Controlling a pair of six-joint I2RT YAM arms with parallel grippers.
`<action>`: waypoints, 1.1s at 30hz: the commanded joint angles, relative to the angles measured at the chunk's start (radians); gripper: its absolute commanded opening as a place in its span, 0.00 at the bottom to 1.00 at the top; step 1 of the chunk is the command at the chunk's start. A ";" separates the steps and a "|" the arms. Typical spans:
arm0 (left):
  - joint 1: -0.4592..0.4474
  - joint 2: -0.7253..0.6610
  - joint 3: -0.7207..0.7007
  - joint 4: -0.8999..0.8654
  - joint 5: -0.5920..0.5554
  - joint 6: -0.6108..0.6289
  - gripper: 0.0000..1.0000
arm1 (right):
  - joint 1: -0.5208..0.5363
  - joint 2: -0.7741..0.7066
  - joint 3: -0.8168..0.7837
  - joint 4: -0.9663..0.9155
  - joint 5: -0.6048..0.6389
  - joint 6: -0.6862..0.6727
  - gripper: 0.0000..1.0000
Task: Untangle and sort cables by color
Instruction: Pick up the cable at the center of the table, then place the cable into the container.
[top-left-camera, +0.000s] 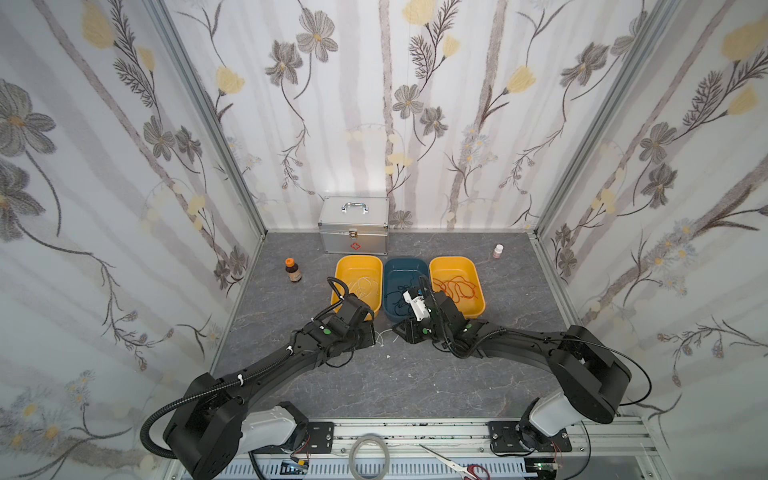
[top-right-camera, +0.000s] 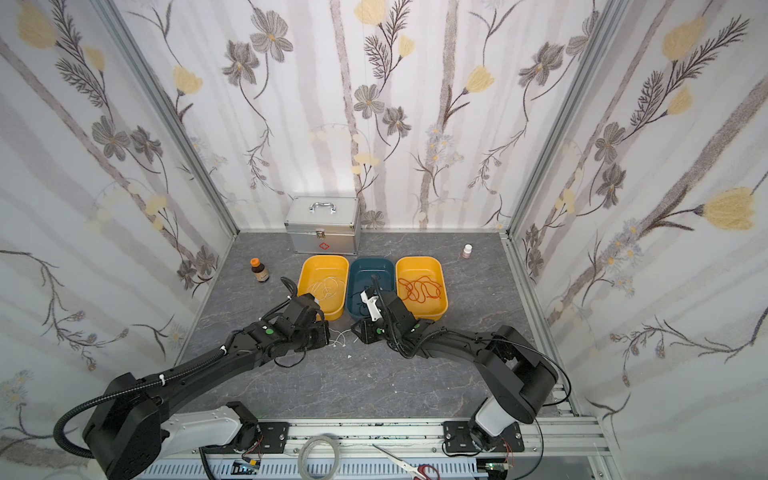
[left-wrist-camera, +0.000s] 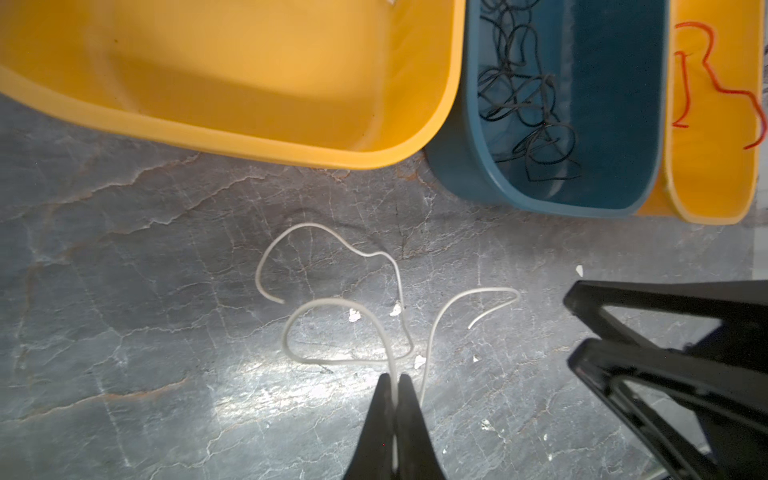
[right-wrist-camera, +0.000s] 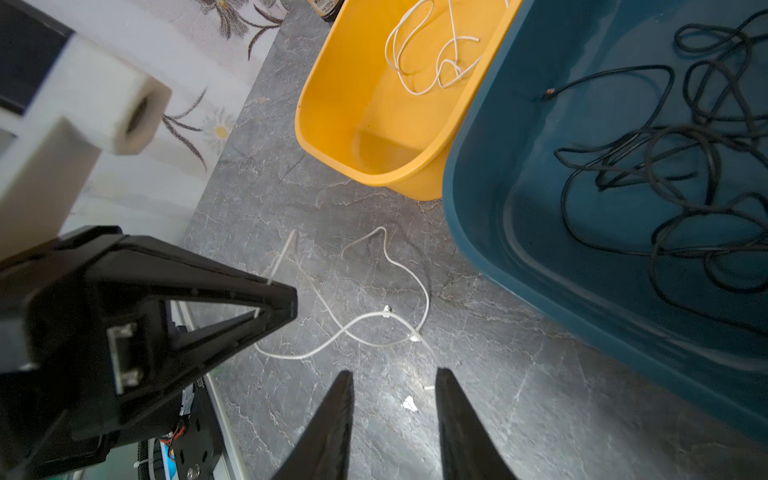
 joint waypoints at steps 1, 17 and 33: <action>0.004 -0.027 0.009 0.010 0.033 0.018 0.00 | 0.000 -0.003 -0.003 0.049 -0.019 0.004 0.37; 0.138 -0.198 0.055 0.008 0.146 0.032 0.00 | -0.110 -0.223 -0.111 0.039 -0.046 0.023 0.48; 0.307 0.003 0.344 0.000 0.128 0.030 0.00 | -0.155 -0.310 -0.210 0.029 -0.016 0.024 0.49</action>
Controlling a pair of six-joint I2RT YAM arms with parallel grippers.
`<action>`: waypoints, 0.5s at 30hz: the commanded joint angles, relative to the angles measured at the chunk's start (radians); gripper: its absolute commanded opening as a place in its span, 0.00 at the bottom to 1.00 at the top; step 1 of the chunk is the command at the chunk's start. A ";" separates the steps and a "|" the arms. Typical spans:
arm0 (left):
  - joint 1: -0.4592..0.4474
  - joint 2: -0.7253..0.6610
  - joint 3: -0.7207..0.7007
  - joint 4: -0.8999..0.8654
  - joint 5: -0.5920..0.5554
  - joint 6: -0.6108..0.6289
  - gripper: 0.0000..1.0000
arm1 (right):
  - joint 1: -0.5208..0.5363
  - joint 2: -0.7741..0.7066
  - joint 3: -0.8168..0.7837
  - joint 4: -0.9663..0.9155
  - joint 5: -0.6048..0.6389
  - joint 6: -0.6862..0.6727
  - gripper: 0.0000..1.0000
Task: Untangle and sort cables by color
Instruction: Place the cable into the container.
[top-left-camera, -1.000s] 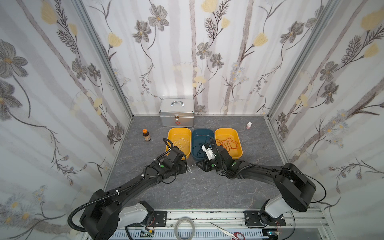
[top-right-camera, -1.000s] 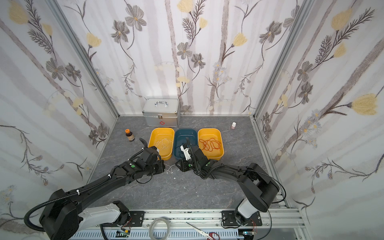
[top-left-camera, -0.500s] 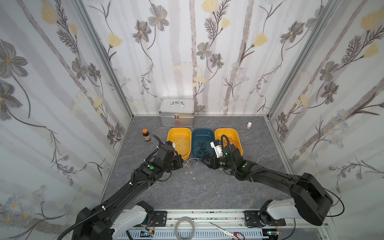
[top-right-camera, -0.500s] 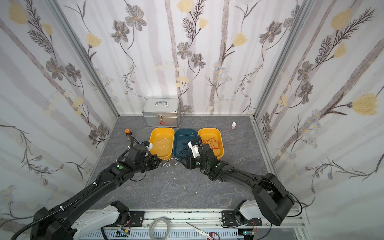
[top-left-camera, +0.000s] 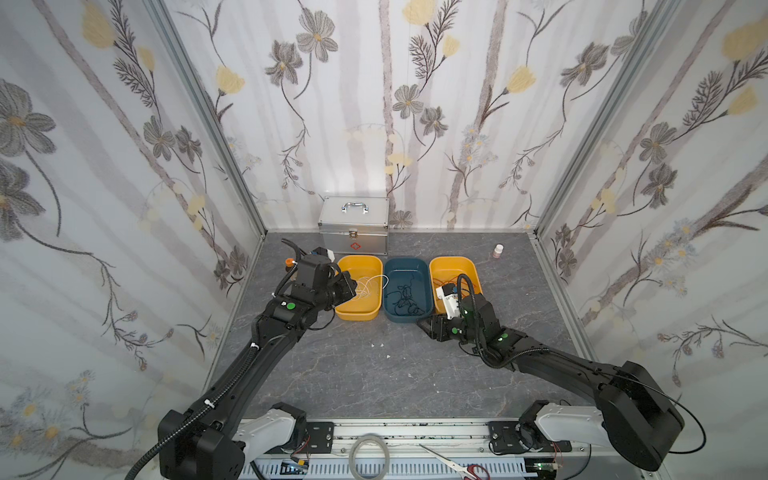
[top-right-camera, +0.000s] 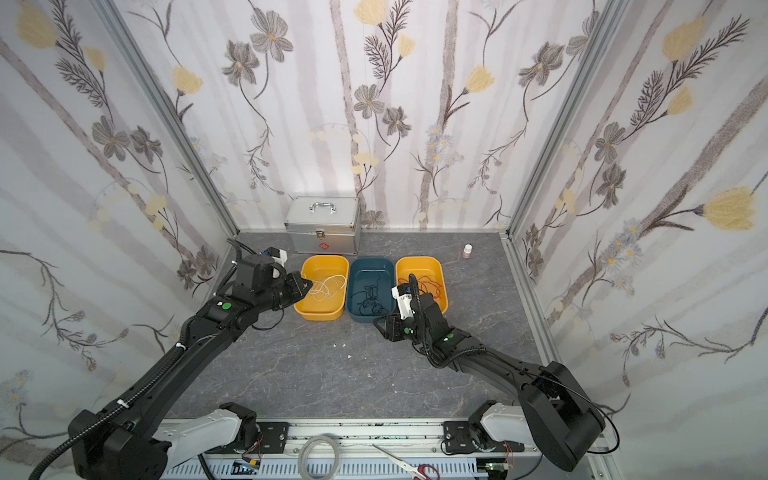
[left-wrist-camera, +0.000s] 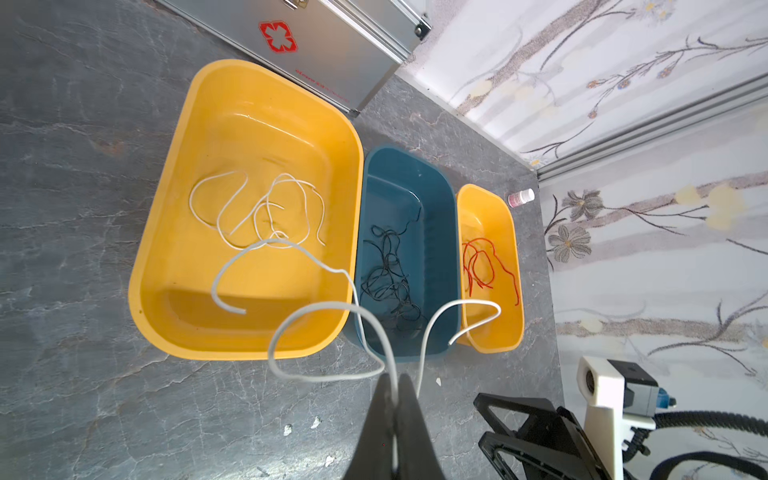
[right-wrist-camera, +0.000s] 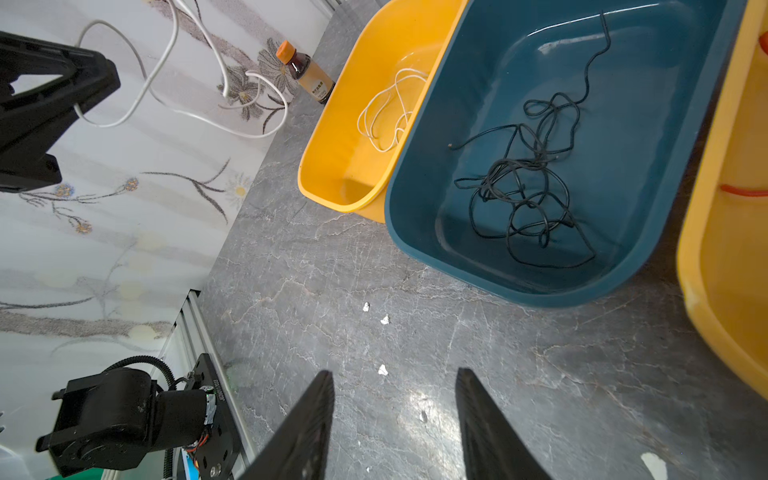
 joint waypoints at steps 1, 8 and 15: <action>0.010 0.055 0.031 0.034 -0.035 -0.005 0.00 | -0.001 -0.013 -0.008 0.024 0.021 -0.001 0.49; 0.014 0.229 0.070 0.130 -0.037 0.007 0.00 | -0.010 -0.071 -0.048 0.020 0.050 0.006 0.50; 0.010 0.406 0.121 0.119 -0.137 0.019 0.00 | -0.021 -0.130 -0.083 0.003 0.072 0.015 0.50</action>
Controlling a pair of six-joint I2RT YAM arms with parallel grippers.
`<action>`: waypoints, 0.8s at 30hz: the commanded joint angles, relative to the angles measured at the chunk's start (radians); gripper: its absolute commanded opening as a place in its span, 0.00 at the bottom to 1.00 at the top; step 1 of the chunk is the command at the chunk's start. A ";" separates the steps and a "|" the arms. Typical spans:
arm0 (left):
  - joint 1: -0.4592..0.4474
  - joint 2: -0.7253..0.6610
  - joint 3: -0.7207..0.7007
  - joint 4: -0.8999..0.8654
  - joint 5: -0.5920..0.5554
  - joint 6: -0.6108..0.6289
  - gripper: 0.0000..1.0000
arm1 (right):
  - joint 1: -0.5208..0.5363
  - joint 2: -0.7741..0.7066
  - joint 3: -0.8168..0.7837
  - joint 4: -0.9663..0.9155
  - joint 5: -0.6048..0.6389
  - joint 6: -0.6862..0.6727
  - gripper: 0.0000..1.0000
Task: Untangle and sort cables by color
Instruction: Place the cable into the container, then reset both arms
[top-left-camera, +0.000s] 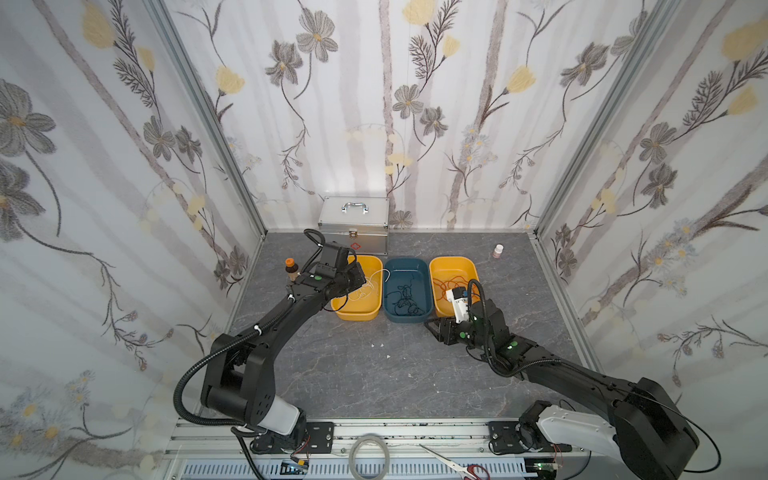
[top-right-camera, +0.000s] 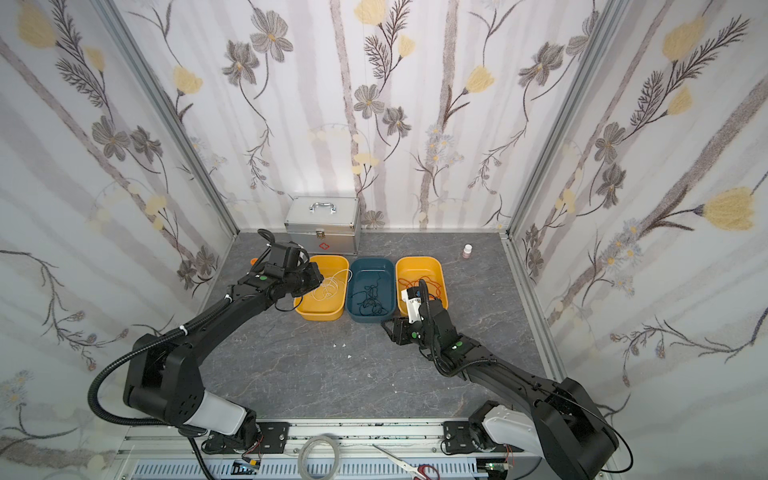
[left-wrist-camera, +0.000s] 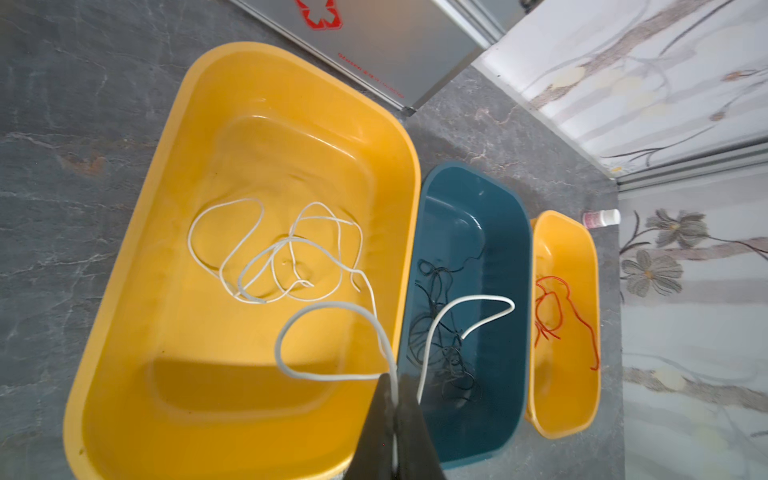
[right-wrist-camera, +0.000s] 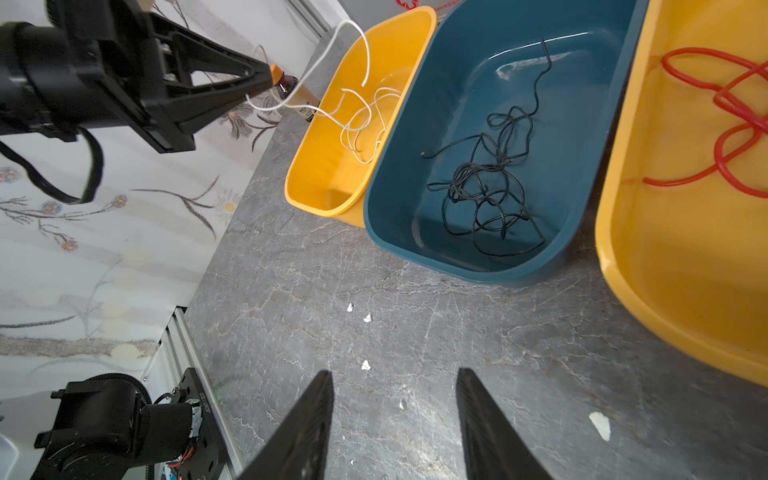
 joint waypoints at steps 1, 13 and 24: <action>-0.002 0.045 0.021 0.014 -0.067 0.011 0.01 | -0.002 -0.022 -0.010 0.000 0.028 0.007 0.51; -0.003 -0.038 0.056 -0.088 -0.138 0.097 0.61 | -0.077 -0.155 -0.046 -0.082 0.136 0.017 0.57; 0.089 -0.206 -0.090 -0.100 -0.170 0.143 0.68 | -0.243 -0.317 -0.045 -0.132 0.330 0.022 0.69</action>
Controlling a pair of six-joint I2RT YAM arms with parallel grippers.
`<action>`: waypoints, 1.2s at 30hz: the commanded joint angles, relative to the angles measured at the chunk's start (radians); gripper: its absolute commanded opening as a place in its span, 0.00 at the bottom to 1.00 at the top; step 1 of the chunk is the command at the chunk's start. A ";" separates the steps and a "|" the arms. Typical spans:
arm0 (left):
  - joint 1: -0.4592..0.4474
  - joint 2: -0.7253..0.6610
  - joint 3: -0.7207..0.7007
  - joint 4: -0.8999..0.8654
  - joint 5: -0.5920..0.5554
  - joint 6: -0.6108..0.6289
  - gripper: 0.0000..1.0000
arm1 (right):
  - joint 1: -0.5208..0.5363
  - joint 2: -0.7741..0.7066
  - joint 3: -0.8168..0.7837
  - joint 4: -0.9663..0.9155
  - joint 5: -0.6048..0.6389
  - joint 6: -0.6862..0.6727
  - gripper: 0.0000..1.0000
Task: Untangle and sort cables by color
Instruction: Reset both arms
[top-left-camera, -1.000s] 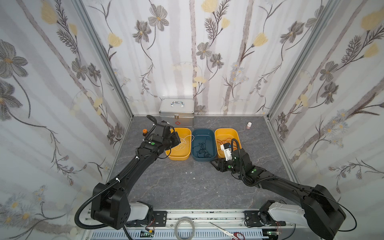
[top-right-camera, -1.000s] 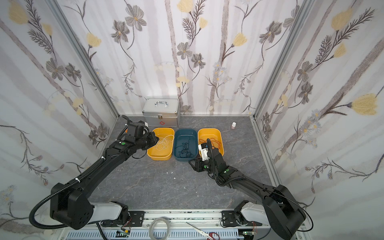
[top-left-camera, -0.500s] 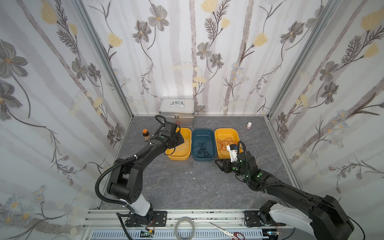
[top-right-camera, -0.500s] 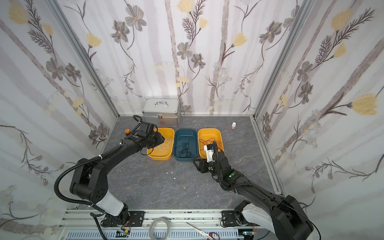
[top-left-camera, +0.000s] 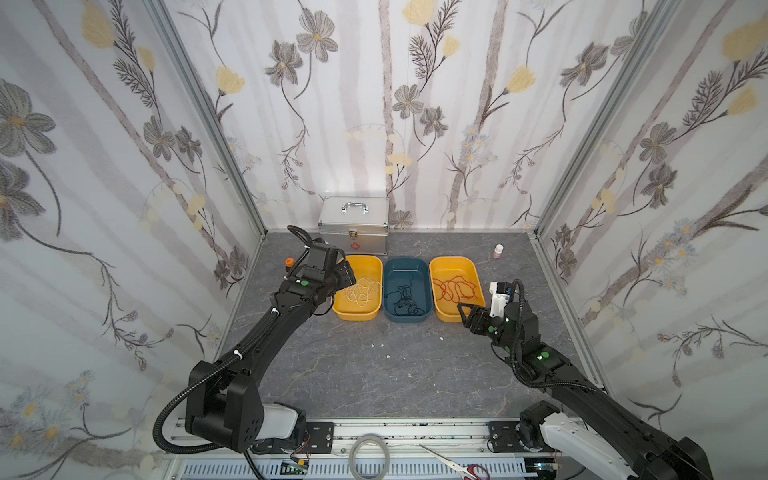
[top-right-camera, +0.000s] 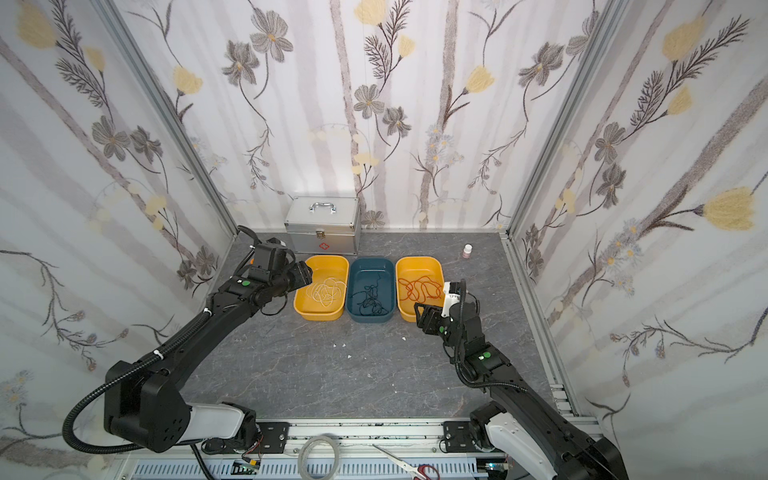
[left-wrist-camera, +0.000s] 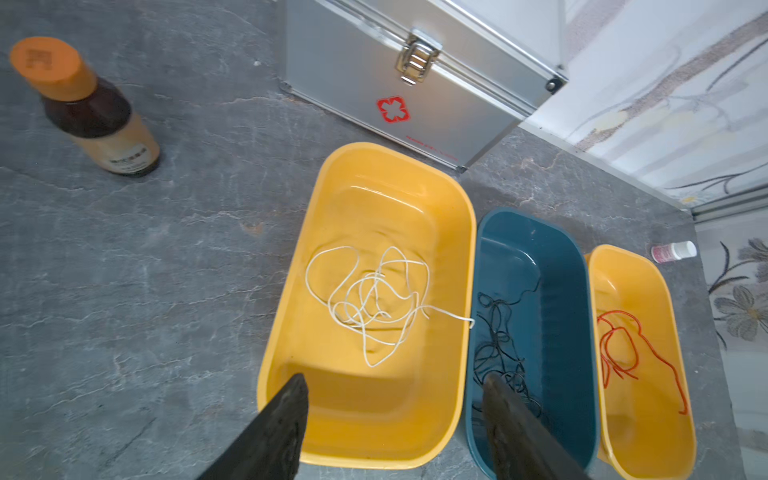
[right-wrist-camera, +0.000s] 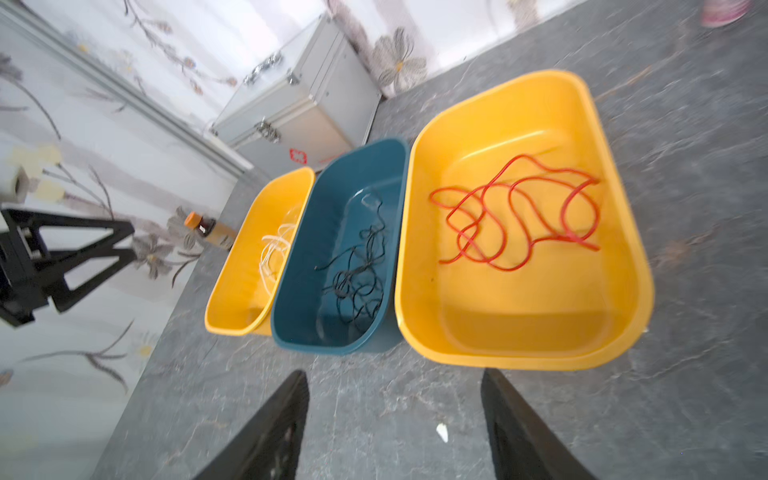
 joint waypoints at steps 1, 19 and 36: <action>0.038 -0.027 -0.048 0.006 0.025 0.003 0.68 | -0.041 -0.031 0.004 0.002 0.075 -0.001 0.70; 0.239 -0.107 -0.288 0.101 -0.141 0.053 0.85 | -0.267 -0.105 -0.092 0.129 0.308 -0.069 0.94; 0.232 0.000 -0.478 0.717 -0.362 0.340 0.96 | -0.402 0.129 -0.128 0.510 0.531 -0.263 1.00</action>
